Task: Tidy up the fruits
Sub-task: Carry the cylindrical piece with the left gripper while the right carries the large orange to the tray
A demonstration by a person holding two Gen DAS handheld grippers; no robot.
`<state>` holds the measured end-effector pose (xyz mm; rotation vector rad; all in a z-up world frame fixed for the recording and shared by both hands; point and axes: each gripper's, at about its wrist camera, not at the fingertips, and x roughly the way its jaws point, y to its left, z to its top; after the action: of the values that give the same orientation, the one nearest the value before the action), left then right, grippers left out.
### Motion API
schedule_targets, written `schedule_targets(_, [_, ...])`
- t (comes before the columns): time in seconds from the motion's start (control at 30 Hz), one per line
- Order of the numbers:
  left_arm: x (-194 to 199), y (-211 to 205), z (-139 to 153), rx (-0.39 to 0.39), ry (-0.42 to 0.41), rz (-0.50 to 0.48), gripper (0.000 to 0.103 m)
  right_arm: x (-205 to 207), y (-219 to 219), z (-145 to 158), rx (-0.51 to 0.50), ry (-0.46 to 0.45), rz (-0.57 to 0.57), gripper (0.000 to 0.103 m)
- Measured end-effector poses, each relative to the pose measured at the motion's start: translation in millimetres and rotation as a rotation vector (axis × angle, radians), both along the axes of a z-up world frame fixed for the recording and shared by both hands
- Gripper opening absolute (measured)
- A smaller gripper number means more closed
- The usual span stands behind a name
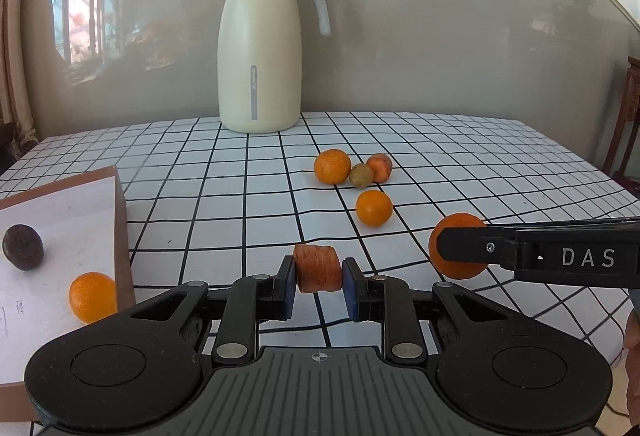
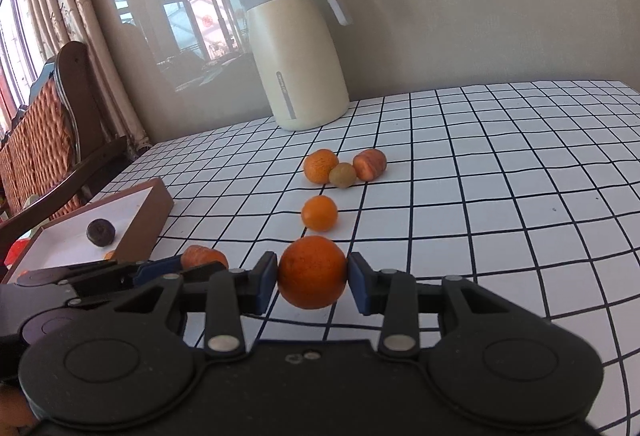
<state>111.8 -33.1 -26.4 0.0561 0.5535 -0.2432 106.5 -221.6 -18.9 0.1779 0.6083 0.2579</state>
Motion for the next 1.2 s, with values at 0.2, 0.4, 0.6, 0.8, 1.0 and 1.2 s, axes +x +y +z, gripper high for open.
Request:
schedule_targets(0.2, [-24.2,9.2,9.2,-0.009,-0.029,-0.004,0.025,-16.2,8.7,6.9,0.006,-0.027,0.031,0.03])
schedule_targets(0.4, [-41.3,24.1,20.2,-0.023,-0.065,0.015,0.025,-26.7,23.2,12.5,0.012,-0.048,0.065,0.03])
schedule_targets(0.6, [-54.8,41.4,23.3,-0.033,-0.088,0.041,0.025,-36.2,39.9,13.8,0.027,-0.057,0.102,0.03])
schedule_targets(0.8, [-65.0,58.9,31.4,-0.056,-0.126,0.076,0.025,-36.5,58.9,20.0,0.041,-0.095,0.144,0.03])
schedule_targets(1.0, [-67.2,76.7,36.9,-0.079,-0.157,0.123,0.025,-36.1,75.3,25.3,0.056,-0.134,0.174,0.03])
schedule_targets(1.2, [-72.6,98.3,40.0,-0.085,-0.186,0.181,0.025,-33.2,88.7,28.4,0.085,-0.166,0.192,0.03])
